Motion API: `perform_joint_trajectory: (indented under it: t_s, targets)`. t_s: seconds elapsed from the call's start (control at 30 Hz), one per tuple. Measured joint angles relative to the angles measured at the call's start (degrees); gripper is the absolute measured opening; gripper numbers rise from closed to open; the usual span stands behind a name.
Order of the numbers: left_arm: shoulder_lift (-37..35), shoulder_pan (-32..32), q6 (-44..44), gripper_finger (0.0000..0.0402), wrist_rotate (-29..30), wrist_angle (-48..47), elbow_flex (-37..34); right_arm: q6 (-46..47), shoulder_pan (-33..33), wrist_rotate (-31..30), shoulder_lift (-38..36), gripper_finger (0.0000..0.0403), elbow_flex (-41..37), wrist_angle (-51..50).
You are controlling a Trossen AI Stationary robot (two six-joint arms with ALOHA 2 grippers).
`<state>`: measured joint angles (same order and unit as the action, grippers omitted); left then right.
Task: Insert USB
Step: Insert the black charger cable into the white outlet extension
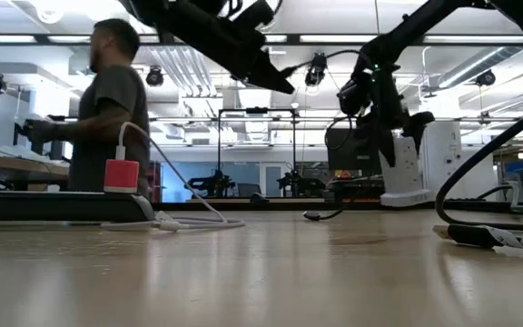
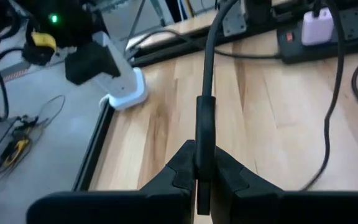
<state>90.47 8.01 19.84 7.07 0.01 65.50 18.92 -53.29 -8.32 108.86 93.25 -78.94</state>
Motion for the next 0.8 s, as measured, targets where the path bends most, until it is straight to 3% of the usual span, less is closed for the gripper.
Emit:
perform_joint_trajectory:
  t_s: [0.17, 0.33, 0.47, 0.57, 0.8]
  targets:
    - [-7.0, 0.3, 1.6, 0.0004, 0.1, -4.8, -5.1, -0.7, 7.1, 6.1, -0.1, 0.0278, 0.9, 7.5]
    - [-17.5, 2.9, 3.5, 0.0004, 0.0, -4.8, -14.8, -1.8, 15.5, 7.4, 0.3, 0.0278, 3.4, 9.5]
    - [-24.3, 5.7, 1.7, 0.0004, 0.0, -0.1, -20.8, -3.1, 20.2, 15.9, 3.2, 0.0278, 8.0, 10.6]
    - [-27.1, 7.0, 1.1, 0.0004, 0.0, 1.6, -22.7, -4.7, 21.7, 19.2, 7.3, 0.0278, 13.9, 10.2]
    - [-28.7, 7.9, -0.9, 0.0004, 0.0, 1.1, -23.7, -9.9, 21.3, 17.3, 21.8, 0.0278, 32.6, -3.9]
